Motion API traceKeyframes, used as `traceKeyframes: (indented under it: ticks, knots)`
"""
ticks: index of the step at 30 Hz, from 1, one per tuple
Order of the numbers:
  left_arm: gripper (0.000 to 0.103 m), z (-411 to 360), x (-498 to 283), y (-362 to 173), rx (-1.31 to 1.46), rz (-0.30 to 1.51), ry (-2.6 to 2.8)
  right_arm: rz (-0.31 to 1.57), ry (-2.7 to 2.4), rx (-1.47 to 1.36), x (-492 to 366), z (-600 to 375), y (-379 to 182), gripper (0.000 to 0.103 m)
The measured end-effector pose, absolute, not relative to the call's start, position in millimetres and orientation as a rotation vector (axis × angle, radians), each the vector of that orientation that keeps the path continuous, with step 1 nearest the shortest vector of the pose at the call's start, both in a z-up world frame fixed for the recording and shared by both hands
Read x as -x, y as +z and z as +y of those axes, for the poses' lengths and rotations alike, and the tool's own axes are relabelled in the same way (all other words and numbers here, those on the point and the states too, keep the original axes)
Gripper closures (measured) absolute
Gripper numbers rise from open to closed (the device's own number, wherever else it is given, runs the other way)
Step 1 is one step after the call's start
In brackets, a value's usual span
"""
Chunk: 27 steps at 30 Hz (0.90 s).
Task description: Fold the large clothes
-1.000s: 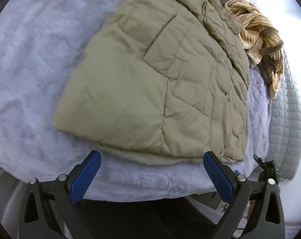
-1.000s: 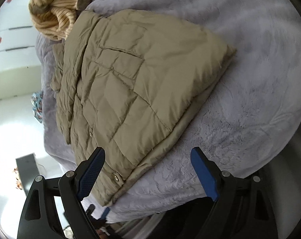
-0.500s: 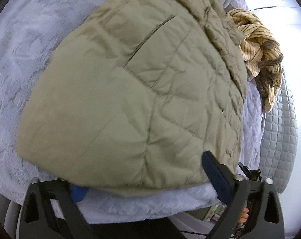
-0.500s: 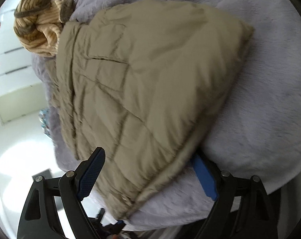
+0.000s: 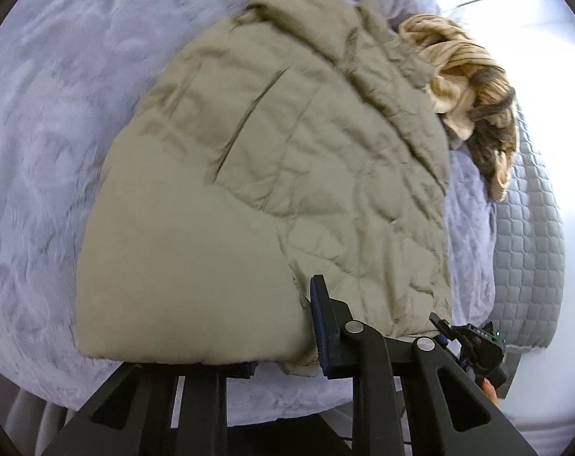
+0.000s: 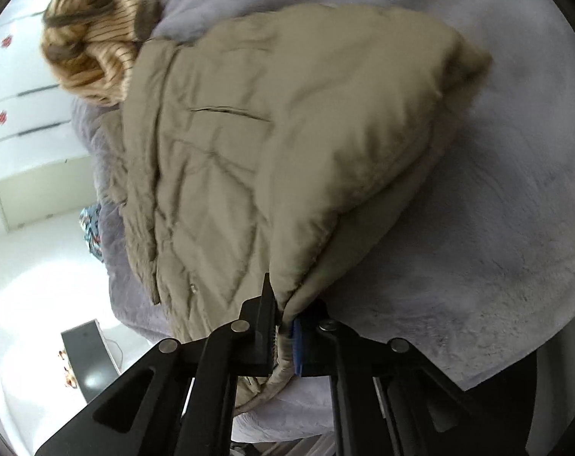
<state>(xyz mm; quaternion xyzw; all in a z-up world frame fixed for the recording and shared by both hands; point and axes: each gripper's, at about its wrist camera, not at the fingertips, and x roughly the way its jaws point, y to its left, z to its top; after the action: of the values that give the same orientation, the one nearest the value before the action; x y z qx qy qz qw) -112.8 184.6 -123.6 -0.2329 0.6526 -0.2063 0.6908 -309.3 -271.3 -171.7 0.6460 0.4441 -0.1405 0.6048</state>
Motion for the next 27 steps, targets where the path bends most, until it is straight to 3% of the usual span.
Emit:
traceKeyframes:
  ticks: [10,19,27]
  knots:
    - [0.079,176,78,-74,0.570,1.345,-0.469,1.020,-0.205,-1.352,253,-297,-114,0.096]
    - [0.079,144,-10,-5,0.514,1.133,-0.437,0.960,-0.020,-1.160,145,-328,-42,0.096]
    - [0.079,108,-100,-24,0.488,1.084,-0.300,0.994,0.064,-1.086,25,-362,-43,0.096]
